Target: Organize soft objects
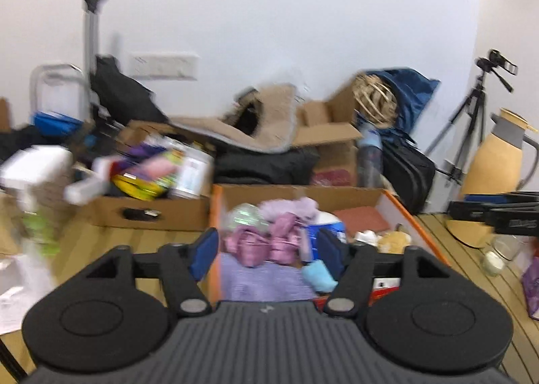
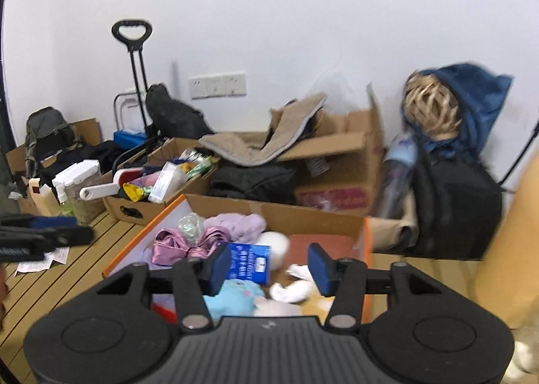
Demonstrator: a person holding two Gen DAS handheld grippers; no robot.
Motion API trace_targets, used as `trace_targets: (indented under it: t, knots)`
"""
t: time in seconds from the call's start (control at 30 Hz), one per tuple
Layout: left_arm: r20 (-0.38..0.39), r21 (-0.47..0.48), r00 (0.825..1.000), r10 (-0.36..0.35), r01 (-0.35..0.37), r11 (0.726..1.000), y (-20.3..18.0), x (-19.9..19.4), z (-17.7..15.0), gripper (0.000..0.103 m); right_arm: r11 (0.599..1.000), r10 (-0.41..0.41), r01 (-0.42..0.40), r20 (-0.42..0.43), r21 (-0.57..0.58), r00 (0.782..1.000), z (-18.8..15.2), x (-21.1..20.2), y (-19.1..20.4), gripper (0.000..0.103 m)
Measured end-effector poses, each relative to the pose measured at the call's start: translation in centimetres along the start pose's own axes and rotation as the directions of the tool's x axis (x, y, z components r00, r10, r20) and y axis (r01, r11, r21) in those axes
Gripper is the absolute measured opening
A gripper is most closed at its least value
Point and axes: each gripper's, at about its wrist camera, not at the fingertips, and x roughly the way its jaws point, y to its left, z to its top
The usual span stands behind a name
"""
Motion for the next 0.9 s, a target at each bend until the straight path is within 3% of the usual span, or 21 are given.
trace_targets:
  t: [0.07, 0.2, 0.3, 0.37, 0.63, 0.9]
  knots:
    - [0.039, 0.022, 0.998, 0.047, -0.048, 0.999, 0.0, -2.3, 0.1, 0.081, 1.0, -0.018, 0.018, 0.027, -0.005, 0.999, 0.0, -2.6, 0.2, 0.057]
    - [0.132, 0.036, 0.985, 0.11, -0.116, 0.993, -0.9, -6.7, -0.8, 0.099, 0.999, -0.029, 0.033, 0.115, -0.037, 0.993, -1.2, -7.5, 1.9, 0.081]
    - [0.189, 0.027, 0.975, 0.121, -0.129, 0.991, -1.8, -9.6, -2.0, 0.102, 0.998, -0.028, 0.041, 0.242, -0.051, 0.97, -3.0, -11.1, 3.1, 0.097]
    - [0.218, 0.008, 0.968, 0.124, -0.128, 0.992, -2.1, -11.3, -2.9, 0.103, 0.998, -0.036, 0.05, 0.283, -0.043, 0.958, -4.1, -12.9, 3.6, 0.099]
    - [0.308, 0.016, 0.946, 0.105, -0.115, 0.993, -3.1, -20.0, -7.1, 0.103, 0.996, -0.078, 0.085, 0.313, -0.011, 0.947, -8.5, -20.5, 5.2, 0.099]
    - [0.361, 0.045, 0.927, 0.102, -0.127, 0.991, -4.9, -30.4, -14.9, 0.103, 0.996, -0.041, 0.067, 0.363, -0.061, 0.931, -16.1, -29.9, 9.4, 0.102]
